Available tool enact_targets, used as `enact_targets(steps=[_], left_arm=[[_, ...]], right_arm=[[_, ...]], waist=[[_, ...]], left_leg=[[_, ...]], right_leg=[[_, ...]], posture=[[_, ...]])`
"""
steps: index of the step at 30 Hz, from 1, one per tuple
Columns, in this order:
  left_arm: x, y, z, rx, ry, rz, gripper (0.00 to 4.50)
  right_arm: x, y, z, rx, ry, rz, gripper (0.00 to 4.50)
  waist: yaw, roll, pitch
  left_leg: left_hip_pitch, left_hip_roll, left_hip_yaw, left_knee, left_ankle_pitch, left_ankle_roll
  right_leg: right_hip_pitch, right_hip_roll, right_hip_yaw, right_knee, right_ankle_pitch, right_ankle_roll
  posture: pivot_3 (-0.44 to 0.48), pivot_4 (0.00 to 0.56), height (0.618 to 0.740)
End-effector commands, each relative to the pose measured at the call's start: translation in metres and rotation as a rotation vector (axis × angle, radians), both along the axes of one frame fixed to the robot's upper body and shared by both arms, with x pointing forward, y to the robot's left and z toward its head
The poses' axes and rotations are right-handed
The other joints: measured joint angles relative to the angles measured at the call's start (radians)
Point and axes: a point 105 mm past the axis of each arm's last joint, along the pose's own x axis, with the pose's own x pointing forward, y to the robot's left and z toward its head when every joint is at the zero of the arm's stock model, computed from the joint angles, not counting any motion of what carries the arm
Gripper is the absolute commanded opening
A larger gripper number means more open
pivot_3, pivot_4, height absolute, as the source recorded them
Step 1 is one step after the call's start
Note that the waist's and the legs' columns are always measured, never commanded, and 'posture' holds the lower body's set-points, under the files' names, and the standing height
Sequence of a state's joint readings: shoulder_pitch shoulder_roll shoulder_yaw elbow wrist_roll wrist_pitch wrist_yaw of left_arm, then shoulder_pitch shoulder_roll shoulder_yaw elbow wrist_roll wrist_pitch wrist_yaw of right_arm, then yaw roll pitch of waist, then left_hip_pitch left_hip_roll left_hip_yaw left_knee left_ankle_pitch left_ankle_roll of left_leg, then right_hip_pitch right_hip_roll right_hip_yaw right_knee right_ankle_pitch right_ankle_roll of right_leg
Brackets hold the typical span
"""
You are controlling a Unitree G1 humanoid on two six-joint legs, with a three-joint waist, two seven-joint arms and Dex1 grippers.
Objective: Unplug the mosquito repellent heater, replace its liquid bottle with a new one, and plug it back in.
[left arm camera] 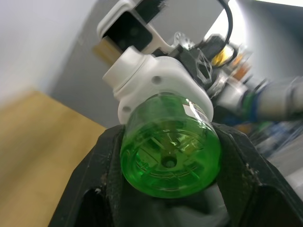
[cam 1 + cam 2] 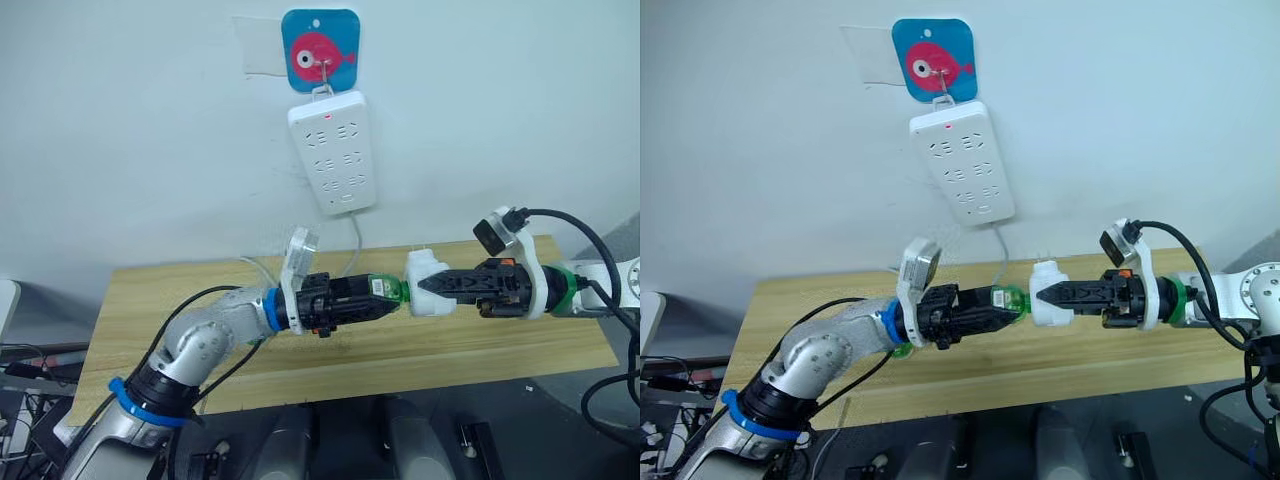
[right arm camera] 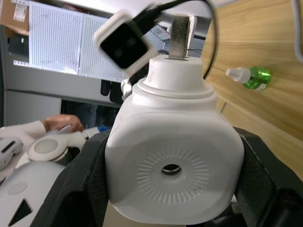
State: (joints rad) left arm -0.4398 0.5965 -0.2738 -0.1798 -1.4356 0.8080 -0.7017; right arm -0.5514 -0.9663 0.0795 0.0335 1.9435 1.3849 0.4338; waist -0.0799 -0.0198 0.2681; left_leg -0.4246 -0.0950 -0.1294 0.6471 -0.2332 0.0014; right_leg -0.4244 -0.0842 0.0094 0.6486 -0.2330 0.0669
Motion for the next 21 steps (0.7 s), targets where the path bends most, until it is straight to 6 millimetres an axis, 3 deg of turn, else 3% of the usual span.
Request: enact_targets(steps=[1, 6, 15, 19, 21], left_arm=[[0.013, 0.026, 0.013, -0.075, 0.201, 0.042, 2.28], [0.005, 0.029, 0.012, -0.068, 0.302, -0.014, 2.28], [0.003, 0.049, 0.015, -0.049, 0.306, 0.045, 2.28], [0.001, 0.056, 0.013, -0.041, 0.307, 0.072, 2.28], [-0.003, 0.057, 0.009, -0.035, 0.312, 0.082, 2.28]], right_arm=[[-0.014, 0.006, 0.008, 0.015, -0.020, 0.085, 3.02], [-0.015, 0.004, 0.010, 0.019, -0.020, 0.085, 3.02], [-0.009, -0.027, 0.009, -0.051, 0.009, -0.043, 3.02], [0.007, -0.045, 0.008, -0.109, 0.002, -0.171, 3.02], [0.028, -0.063, -0.012, -0.251, -0.017, -0.308, 3.02]], waist=[[-0.003, 0.000, 0.000], [-0.003, 0.000, 0.000], [0.000, 0.000, 0.000], [0.003, 0.000, 0.000], [0.003, 0.000, 0.000]], left_leg=[[0.000, 0.000, 0.000, 0.000, 0.000, 0.000], [0.001, 0.000, 0.001, 0.000, 0.000, 0.000], [0.002, 0.000, 0.004, -0.001, 0.000, 0.000], [0.002, 0.000, 0.004, -0.001, 0.000, 0.000], [0.002, 0.000, 0.004, -0.001, 0.000, 0.000]], right_leg=[[0.000, 0.000, 0.000, 0.000, 0.000, 0.000], [0.000, 0.000, 0.002, 0.000, 0.000, 0.000], [0.000, -0.002, 0.004, -0.001, 0.000, -0.001], [0.000, -0.002, 0.005, -0.001, 0.000, -0.001], [0.000, -0.002, 0.006, -0.001, -0.001, -0.001]], posture=[[-0.127, 0.299, 0.740], [-0.129, 0.302, 0.740], [-0.118, 0.305, 0.740], [-0.114, 0.304, 0.740], [-0.110, 0.302, 0.740]])
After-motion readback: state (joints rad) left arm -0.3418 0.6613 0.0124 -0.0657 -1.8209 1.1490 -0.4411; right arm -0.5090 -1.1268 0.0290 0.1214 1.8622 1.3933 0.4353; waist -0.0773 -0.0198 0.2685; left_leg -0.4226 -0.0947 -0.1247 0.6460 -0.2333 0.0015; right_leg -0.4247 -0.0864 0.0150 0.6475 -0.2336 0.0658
